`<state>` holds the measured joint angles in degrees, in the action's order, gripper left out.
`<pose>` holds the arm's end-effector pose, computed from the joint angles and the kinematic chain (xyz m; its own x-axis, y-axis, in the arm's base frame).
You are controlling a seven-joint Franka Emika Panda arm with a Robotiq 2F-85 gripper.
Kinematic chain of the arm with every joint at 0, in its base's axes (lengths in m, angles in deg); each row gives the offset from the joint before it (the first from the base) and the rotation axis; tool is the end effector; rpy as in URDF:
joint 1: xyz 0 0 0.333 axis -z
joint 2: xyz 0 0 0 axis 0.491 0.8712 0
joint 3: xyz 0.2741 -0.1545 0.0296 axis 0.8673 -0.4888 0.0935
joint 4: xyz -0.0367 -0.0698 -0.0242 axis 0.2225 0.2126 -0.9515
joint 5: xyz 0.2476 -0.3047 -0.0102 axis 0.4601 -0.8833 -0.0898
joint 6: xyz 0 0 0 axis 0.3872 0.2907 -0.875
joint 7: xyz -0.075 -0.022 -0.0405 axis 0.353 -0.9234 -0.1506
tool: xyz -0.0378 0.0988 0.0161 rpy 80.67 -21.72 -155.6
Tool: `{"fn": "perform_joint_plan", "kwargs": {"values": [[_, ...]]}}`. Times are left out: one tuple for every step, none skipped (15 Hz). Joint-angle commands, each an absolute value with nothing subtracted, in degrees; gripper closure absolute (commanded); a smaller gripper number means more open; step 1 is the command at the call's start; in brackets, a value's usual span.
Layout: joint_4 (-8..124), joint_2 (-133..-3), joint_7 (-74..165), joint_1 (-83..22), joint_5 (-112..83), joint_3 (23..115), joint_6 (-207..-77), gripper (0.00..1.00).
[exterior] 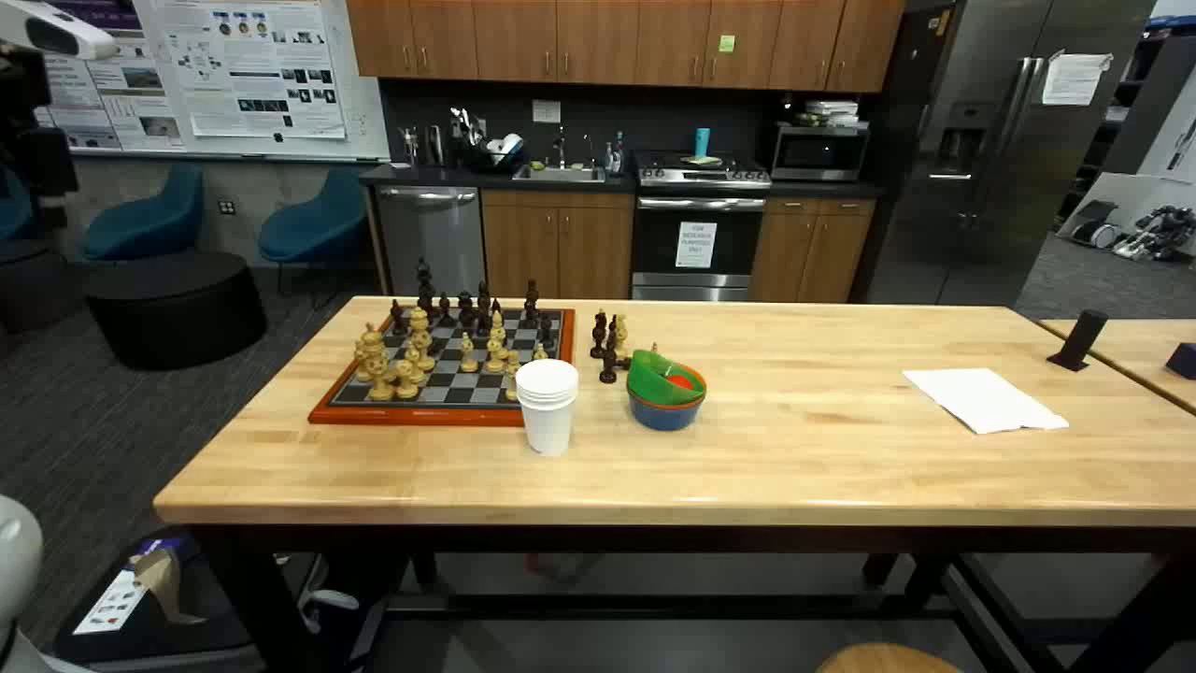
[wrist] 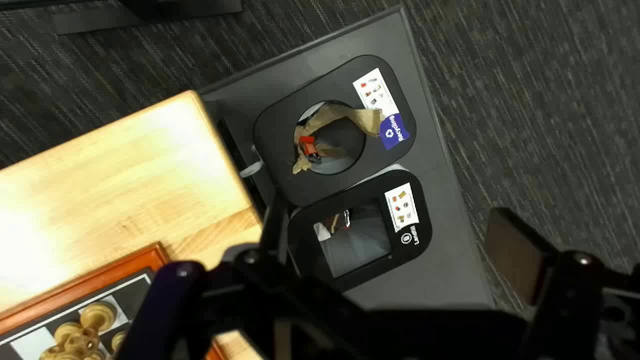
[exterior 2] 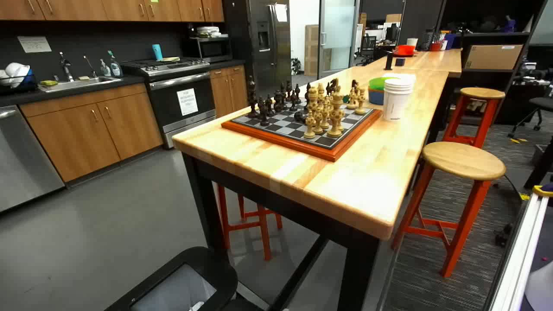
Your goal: Move the dark brown chess pieces forward
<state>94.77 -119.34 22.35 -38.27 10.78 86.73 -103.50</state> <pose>0.3241 0.1958 0.5800 0.9833 -0.1478 -0.1062 -0.1683 -0.9606 -0.2210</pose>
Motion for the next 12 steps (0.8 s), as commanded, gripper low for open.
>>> {"fn": "perform_joint_plan", "kwargs": {"values": [[94.56,-119.38,22.65,-37.46,11.09,87.28,-103.21,0.0],[94.57,-119.38,22.65,-37.46,11.09,87.28,-103.22,0.0],[94.56,-119.38,22.65,-37.46,11.09,87.28,-103.22,0.0],[93.99,-118.64,24.58,-37.21,10.38,86.2,-102.65,0.0],[93.51,-117.96,26.22,-36.88,9.59,85.39,-102.2,0.0],[92.62,-116.82,29.22,-36.3,8.2,84.13,-101.76,0.0],[91.75,-115.86,32.14,-35.87,6.87,83.03,-101.38,0.0],[90.33,-114.09,36.07,-35.23,4.72,81.62,-100.95,0.0],[89.17,-112.52,39.17,-34.63,2.6,80.6,-100.92,0.0],[87.52,-110.41,43.3,-34.2,0.42,79.26,-101.34,0.0],[85.94,-108.29,46.94,-33.9,-1.39,78.06,-101.82,0.0],[83.99,-105.79,50.14,-33.58,-3.17,77.17,-102.32,0.0]]}}
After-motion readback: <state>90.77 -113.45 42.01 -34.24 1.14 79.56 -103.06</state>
